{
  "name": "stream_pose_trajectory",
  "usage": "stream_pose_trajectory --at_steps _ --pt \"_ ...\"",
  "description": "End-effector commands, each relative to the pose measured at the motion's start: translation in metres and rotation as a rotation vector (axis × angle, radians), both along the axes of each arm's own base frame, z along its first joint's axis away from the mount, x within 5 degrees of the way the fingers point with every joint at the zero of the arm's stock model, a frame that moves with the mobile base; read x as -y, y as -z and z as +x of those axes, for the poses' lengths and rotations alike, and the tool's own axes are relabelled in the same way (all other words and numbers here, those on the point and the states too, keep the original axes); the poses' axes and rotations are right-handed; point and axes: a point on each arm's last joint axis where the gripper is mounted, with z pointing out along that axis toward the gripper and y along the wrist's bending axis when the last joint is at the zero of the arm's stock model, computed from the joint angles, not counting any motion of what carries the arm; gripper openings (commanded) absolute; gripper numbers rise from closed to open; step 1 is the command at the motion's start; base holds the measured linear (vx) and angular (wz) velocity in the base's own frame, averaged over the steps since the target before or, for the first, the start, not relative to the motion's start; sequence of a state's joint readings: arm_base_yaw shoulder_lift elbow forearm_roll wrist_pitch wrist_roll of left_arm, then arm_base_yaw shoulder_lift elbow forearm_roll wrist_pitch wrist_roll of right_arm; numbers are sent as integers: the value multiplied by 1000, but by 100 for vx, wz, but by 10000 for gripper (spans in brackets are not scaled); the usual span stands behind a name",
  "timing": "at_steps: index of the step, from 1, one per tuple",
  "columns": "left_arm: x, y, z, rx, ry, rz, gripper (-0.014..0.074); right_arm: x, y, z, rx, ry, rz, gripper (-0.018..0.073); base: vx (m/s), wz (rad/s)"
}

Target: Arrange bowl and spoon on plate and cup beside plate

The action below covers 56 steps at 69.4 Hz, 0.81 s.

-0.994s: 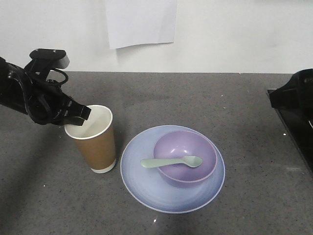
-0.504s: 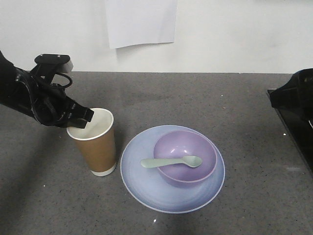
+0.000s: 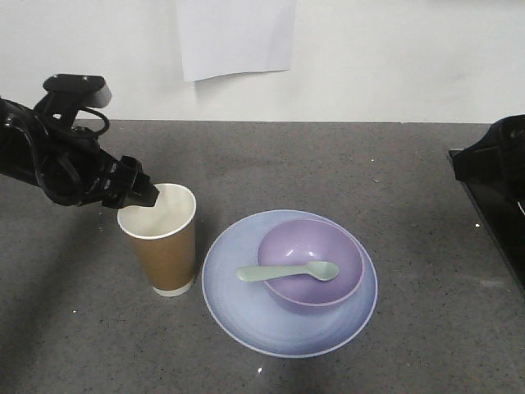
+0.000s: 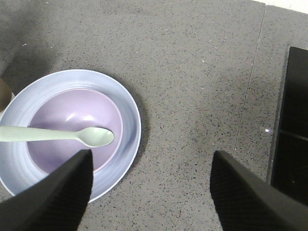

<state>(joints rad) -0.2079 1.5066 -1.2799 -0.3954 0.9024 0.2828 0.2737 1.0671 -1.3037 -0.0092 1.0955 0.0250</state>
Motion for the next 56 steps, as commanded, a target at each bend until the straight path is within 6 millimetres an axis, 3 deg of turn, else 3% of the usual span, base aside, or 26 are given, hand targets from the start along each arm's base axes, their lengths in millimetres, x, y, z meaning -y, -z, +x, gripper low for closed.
stream_pose_trajectory --at_steps 1,8,19,39,47,56 --pt "0 -35 -12 136 -14 -54 604 1 -14 -2 91 3 18 507 0 0" --pt "-2 -47 -23 167 -9 -62 638 1 -14 -2 89 5 21 507 0 0" --pt "-8 -72 -43 258 -37 -80 610 2 -13 -3 72 6 16 507 0 0" --pt "-40 -116 -88 475 -236 7 555 12 -14 -9 71 65 -48 507 0 0" --pt "-52 -117 -104 536 -321 45 555 18 -19 -18 108 103 -63 507 0 0" --pt "-64 -96 -126 541 -389 82 555 28 -15 -34 144 159 -81 507 0 0"
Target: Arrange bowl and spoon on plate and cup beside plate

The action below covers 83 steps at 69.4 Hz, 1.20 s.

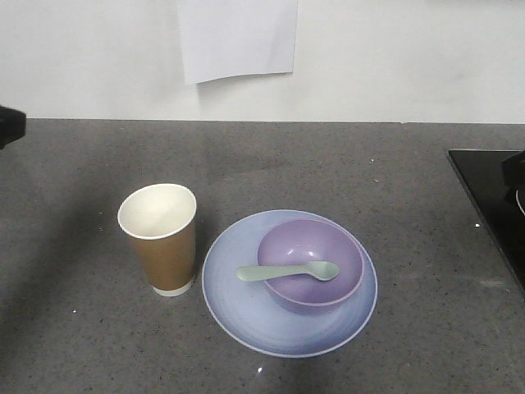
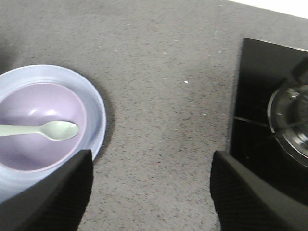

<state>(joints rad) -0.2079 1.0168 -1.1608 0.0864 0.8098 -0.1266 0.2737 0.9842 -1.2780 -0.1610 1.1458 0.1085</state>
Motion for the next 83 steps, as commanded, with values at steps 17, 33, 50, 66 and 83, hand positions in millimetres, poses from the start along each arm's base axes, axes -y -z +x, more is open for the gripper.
stream_pose_trajectory --at_steps 17,33,50,66,83 --pt "-24 25 -65 172 -122 -22 555 25 18 -48 197 98 -25 507 0 0" --pt "-33 36 -108 288 -129 -78 554 33 46 -82 327 71 12 507 0 0" --pt "-37 38 -127 356 -124 -95 516 34 65 -96 396 45 36 493 0 0" --pt "-37 38 -127 360 -124 -97 265 34 65 -96 397 41 24 274 0 0" --pt "-37 38 -127 356 -124 -95 -8 35 66 -97 390 43 23 -13 0 0"
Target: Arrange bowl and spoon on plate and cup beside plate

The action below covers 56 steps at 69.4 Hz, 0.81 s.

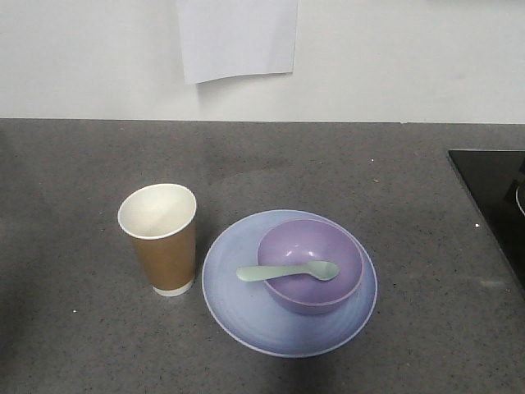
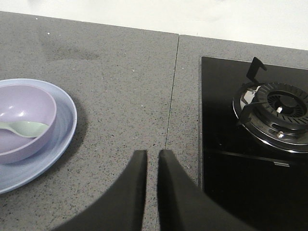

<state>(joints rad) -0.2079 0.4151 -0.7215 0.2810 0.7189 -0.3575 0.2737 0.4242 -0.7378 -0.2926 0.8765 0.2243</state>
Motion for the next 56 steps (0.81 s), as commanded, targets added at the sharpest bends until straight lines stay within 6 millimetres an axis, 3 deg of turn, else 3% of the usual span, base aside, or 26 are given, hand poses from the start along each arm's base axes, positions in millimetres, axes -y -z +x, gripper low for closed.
stream_pose_trajectory --at_steps 1,56 --pt "1 -13 1 87 17 -12 -8 -1 -12 3 83 -12 -15 -12 0 0" --pt "1 -13 1 87 17 -12 -8 -1 -11 3 82 -12 -15 -10 0 0"
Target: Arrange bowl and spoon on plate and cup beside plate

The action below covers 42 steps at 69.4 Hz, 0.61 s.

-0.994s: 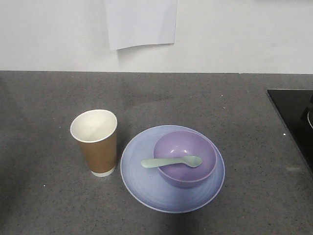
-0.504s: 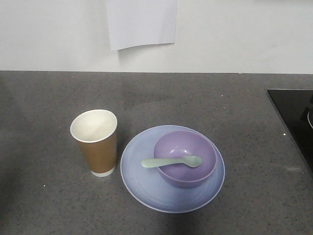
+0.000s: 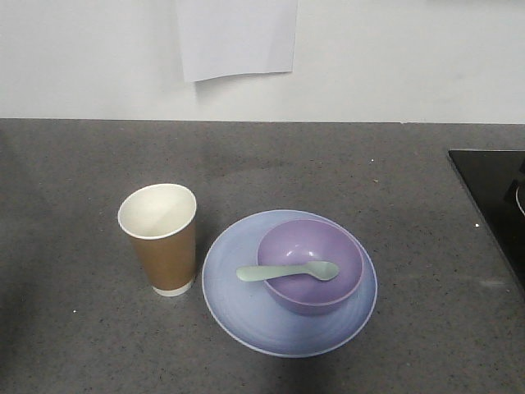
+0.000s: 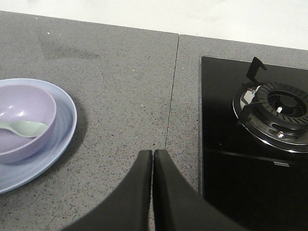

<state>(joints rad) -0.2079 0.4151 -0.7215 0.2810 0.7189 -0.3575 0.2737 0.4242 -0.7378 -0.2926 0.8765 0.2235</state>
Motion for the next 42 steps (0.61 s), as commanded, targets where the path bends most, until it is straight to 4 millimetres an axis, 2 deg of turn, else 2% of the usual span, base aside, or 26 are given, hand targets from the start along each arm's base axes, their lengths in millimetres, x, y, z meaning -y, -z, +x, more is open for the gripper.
stream_pose_trajectory --at_steps 1,15,20,26,31,42 --pt "1 -13 1 87 17 -12 -8 -1 -11 3 82 -12 -14 -10 0 0" --pt "1 -14 -1 104 21 0 -8 -1 -11 3 82 -12 -14 -10 0 0" --pt "2 -8 -4 133 43 22 -8 -1 -11 3 82 -12 -14 -10 0 0" --pt "3 9 -7 167 66 49 -8 -1 -11 3 82 -12 -14 -10 0 0" --pt "5 30 -6 192 76 73 -8 -1 -11 3 82 -12 -14 -10 0 0" --pt "8 68 -7 343 94 137 -8 -1 -11 3 82 -12 -14 -10 0 0"
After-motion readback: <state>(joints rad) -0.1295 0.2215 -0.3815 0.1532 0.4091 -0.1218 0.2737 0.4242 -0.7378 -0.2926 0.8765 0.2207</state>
